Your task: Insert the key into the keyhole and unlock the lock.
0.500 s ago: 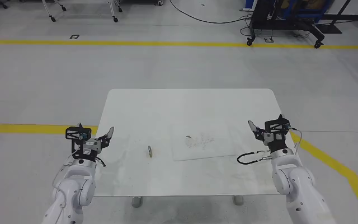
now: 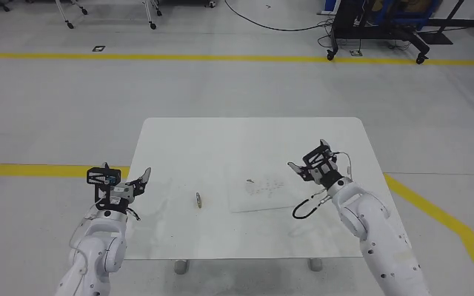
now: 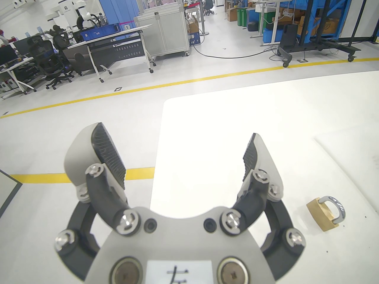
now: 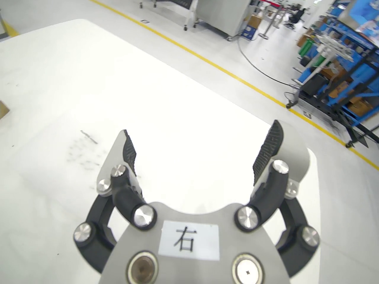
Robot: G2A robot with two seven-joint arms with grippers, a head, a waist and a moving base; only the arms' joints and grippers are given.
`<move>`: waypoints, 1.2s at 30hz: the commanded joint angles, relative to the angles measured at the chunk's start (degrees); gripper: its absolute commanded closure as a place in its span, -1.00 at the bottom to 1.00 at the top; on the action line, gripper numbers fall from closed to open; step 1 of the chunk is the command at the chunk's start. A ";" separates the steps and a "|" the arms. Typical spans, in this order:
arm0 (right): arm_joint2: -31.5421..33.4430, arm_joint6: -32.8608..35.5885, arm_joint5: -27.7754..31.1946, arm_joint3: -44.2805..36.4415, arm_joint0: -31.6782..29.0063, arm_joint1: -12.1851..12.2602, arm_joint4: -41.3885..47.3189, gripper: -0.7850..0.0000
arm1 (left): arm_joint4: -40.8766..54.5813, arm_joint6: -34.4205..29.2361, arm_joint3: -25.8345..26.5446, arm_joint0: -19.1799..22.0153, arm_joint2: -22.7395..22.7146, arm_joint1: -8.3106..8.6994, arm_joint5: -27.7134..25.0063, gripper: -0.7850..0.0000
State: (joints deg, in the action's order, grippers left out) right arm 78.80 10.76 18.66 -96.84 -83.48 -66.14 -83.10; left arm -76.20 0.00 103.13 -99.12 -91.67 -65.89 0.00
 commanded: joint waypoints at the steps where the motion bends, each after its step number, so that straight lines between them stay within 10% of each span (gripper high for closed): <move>1: -2.01 1.48 3.86 1.70 2.83 -0.09 -0.22 -1.00 | 0.00 0.00 0.00 0.00 0.00 0.00 0.00 -1.00; 17: -15.08 5.76 24.97 17.25 19.83 -1.57 1.46 -1.00 | 0.00 0.00 0.00 0.00 0.00 0.00 0.00 -1.00; 25: -21.76 3.37 33.99 27.58 27.91 -2.90 0.55 0.07 | 0.00 0.00 0.00 0.00 0.00 0.00 0.00 -1.00; 36: -30.31 6.30 37.06 41.39 36.88 -6.47 5.03 0.09 | 0.00 0.00 0.00 0.00 0.00 0.00 0.00 -1.00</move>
State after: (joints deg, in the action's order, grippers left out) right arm 49.22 16.81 55.68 -56.49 -47.23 -72.28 -78.37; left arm -76.20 0.00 103.13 -99.12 -91.67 -65.89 0.00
